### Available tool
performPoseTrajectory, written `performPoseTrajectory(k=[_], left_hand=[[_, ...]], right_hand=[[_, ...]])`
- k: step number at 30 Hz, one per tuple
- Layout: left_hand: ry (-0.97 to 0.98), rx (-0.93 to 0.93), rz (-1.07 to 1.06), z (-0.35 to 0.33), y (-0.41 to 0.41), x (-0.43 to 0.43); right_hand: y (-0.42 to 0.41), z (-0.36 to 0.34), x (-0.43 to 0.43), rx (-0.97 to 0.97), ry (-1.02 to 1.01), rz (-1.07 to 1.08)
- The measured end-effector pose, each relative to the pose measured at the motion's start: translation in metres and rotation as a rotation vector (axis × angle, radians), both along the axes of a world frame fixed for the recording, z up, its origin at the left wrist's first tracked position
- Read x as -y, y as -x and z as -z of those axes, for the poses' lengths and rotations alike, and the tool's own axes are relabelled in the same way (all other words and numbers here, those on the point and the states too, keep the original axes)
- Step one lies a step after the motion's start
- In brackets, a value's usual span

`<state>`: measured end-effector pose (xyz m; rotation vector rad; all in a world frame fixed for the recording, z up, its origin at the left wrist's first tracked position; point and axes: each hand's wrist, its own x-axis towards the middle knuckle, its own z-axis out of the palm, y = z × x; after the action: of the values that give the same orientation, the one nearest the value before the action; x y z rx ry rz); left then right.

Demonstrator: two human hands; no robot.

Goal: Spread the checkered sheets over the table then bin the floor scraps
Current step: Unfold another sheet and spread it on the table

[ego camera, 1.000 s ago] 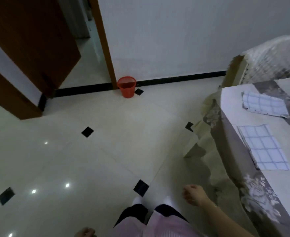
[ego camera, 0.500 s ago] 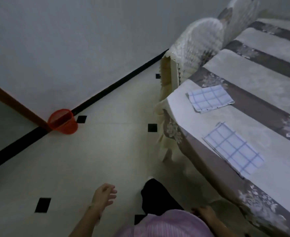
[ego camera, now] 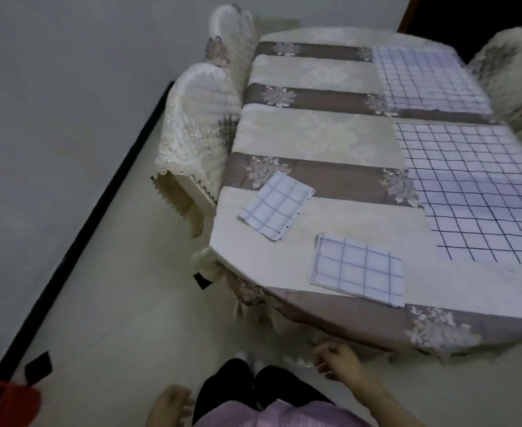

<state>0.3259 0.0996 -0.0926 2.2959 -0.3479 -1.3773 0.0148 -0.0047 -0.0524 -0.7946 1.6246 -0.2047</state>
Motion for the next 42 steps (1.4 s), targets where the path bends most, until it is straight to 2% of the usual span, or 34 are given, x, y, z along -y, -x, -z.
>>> performPoseTrajectory(k=[2, 6, 10, 13, 15, 20, 26, 31, 34, 39, 42], left_hand=[[0.081, 0.010, 0.163, -0.022, -0.010, 0.047], [0.426, 0.146, 0.573, -0.079, -0.003, 0.149], [0.749, 0.421, 0.963, -0.108, 0.024, 0.218], [0.738, 0.559, 1.266, -0.097, 0.040, 0.235], [0.707, 0.630, 1.354, -0.082, 0.041, 0.234], [0.736, 0.644, 1.364, -0.066, 0.038, 0.227], [0.751, 0.650, 1.379, -0.064, 0.037, 0.227], [0.757, 0.641, 1.352, -0.063, 0.038, 0.226], [0.739, 0.641, 1.344, -0.065, 0.038, 0.225], [0.680, 0.605, 1.365, -0.073, 0.041, 0.227], [0.705, 0.311, 1.029, -0.102, 0.058, 0.230]], right_hand=[[-0.004, -0.017, 0.002, 0.005, 0.050, 0.028], [-0.004, -0.068, 0.027, 0.067, 0.272, -0.006], [0.014, -0.103, 0.081, -0.073, 0.563, 0.225], [0.029, -0.109, 0.119, -0.328, 0.654, 0.142], [0.035, -0.105, 0.136, -0.443, 0.631, 0.020], [0.048, -0.079, 0.158, -0.660, 0.542, -0.235], [0.058, -0.062, 0.153, -0.831, 0.524, -0.186], [0.064, -0.068, 0.145, -0.638, 0.444, -0.014], [0.067, -0.076, 0.134, -0.528, 0.481, 0.104], [0.058, -0.098, 0.107, -0.181, 0.596, 0.477], [0.044, -0.106, 0.092, -0.039, 0.653, 0.624]])
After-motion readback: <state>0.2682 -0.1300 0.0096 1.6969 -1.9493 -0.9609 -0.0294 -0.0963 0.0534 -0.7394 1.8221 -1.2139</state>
